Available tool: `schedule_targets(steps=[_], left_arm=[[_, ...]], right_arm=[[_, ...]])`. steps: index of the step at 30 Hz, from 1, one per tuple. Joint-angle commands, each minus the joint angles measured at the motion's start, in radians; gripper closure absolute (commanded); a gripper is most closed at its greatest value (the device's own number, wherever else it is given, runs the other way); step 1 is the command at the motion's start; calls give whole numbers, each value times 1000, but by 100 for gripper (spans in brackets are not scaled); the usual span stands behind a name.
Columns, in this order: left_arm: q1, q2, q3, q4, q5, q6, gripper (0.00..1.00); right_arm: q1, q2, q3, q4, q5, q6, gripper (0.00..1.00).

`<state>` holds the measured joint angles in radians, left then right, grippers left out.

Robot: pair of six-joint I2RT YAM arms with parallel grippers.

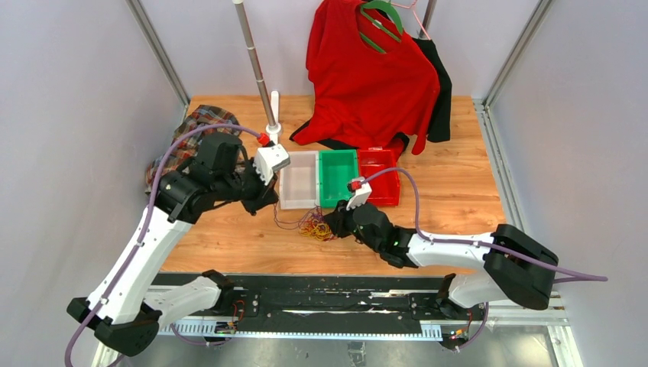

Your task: Untangle the cables

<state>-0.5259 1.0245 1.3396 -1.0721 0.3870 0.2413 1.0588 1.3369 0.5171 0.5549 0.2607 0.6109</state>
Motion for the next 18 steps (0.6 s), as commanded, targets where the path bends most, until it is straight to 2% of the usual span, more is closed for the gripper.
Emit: schedule_targets(steps=[1, 4, 9, 14, 18], left_arm=[[-1, -46, -2, 47, -71, 72, 100], [-1, -55, 32, 55, -161, 116, 100], [-1, -61, 57, 93, -335, 168, 100], [-1, -77, -27, 138, -470, 210, 100], [-2, -103, -145, 180, -552, 249, 100]], right_arm=[[-10, 6, 59, -38, -13, -56, 75], [-10, 11, 80, -52, -40, -92, 65], [-5, 84, 168, -131, -92, -132, 59], [-5, 137, 211, -175, -106, -125, 58], [-5, 143, 179, -188, -107, -100, 56]])
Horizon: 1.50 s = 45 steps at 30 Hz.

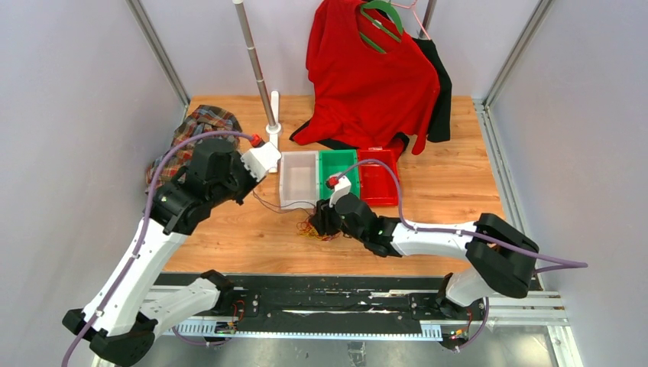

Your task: Untangle the cables

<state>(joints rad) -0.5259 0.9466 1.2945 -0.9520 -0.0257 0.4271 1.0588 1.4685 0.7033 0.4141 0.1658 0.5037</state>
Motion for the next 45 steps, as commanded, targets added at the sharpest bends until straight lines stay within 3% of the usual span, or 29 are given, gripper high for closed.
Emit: schedule_targets(steps=[1, 4, 9, 13, 14, 16, 17, 21, 26, 35, 45], left_arm=[[-2, -37, -135, 85, -160, 75, 100], [-2, -57, -243, 134, -203, 112, 100], [-1, -64, -338, 177, -233, 147, 100], [0, -90, -394, 199, -197, 144, 98], [0, -103, -396, 188, -159, 132, 90], [0, -124, -375, 128, 7, 120, 55], [0, -135, -367, 103, 88, 118, 43], [0, -162, -351, 80, 296, 83, 26], [-1, -120, -348, 68, 435, 104, 28], [-1, -56, -311, 48, 634, 188, 44], [-1, -108, -382, 78, 588, 248, 52]], right_arm=[[-5, 11, -15, -51, -16, 11, 55], [-5, 11, -28, -54, -61, 16, 51], [-11, 55, -3, -63, -143, 13, 54], [-17, 91, 42, -99, -180, 0, 71], [-17, 92, 53, -121, -188, -10, 77], [-18, 81, 72, -137, -200, -29, 93], [-19, 69, 78, -141, -210, -37, 98], [-21, 43, 121, -164, -259, -68, 100], [-44, 27, 157, -157, -349, -49, 99], [-80, 23, 214, -117, -570, 11, 99], [-80, 10, 253, -6, -817, 52, 100]])
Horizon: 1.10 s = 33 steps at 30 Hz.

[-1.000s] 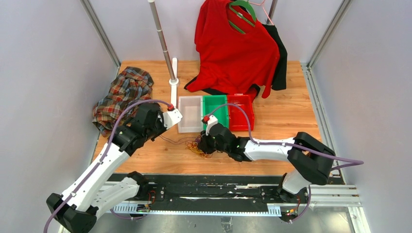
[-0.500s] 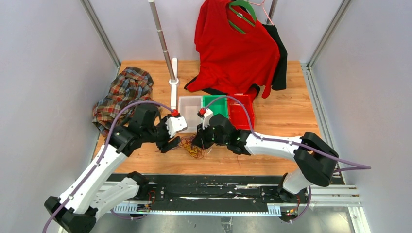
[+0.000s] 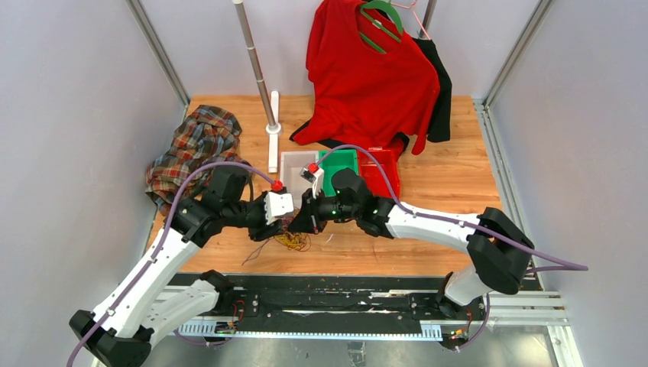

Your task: Untangle the cables

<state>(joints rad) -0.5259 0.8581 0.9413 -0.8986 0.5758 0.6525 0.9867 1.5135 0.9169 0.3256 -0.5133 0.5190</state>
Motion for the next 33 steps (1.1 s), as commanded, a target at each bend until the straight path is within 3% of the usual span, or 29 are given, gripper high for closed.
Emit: schedule_targets(steps=[1, 8, 10, 13, 14, 21, 33], left_arm=[[-1, -22, -32, 24, -27, 20, 52], [-1, -85, -93, 26, -17, 26, 52], [-2, -89, -93, 25, -13, 19, 64], [-1, -84, -49, 24, 3, -26, 97], [0, -86, -32, 24, 16, -45, 99], [-2, -116, 45, 25, 85, -183, 99], [-1, -173, 62, 26, -29, -147, 100]], right_arm=[[-7, -37, 42, 90, -155, 44, 99], [-8, -86, 32, 99, -156, 62, 99], [-8, -94, 40, 92, -162, 65, 99], [-8, -109, 62, 49, -158, 49, 99], [-9, -119, 68, 23, -146, 35, 100], [-87, -281, -9, -56, -22, 9, 99], [-137, -479, -60, -171, 246, -64, 99]])
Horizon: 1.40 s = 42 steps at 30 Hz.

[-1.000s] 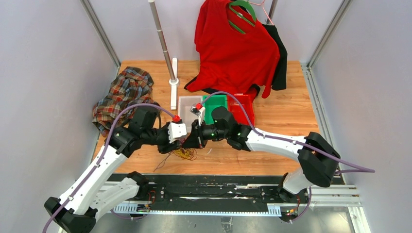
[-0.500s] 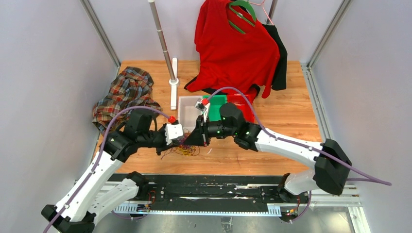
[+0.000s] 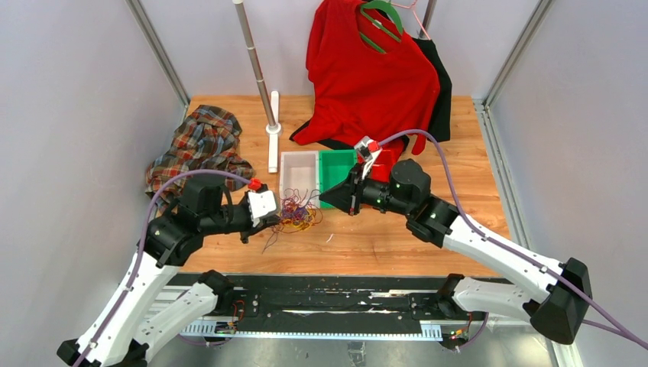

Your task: Untangle the cables

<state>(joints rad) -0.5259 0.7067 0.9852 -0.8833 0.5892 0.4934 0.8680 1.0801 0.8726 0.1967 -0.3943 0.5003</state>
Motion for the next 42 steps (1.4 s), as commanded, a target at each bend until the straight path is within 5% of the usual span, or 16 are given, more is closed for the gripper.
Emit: schedule_targets(steps=[1, 13, 20, 27, 28, 29, 31, 32, 36, 42], left_arm=[[-1, -31, 6, 9, -62, 28, 100], [0, -164, -120, -90, -318, 340, 99], [-1, -171, -106, -128, -374, 432, 100], [0, -201, -118, -151, -416, 451, 100], [-1, -197, -116, -150, -406, 436, 97], [-1, -193, -115, -149, -399, 426, 84], [-1, -178, -117, -137, -396, 390, 43], [0, -171, -119, -113, -405, 339, 32], [0, -121, -105, -11, -330, 130, 22], [-1, 7, -41, 160, -170, -47, 23]], right_arm=[[-24, -56, -12, -45, 144, -48, 99], [-294, -78, 58, -114, 120, -32, 99], [-324, -116, 19, -178, 180, -48, 99], [-365, -106, 10, -142, 52, 21, 99], [-365, -103, 6, -124, 35, 36, 99], [-366, -100, 4, -106, 13, 54, 99], [-363, -88, 8, -65, -44, 94, 99], [-361, -77, 11, -43, -77, 116, 99], [-317, -42, 30, 38, -162, 177, 99], [-173, 19, 86, 36, -178, 137, 99]])
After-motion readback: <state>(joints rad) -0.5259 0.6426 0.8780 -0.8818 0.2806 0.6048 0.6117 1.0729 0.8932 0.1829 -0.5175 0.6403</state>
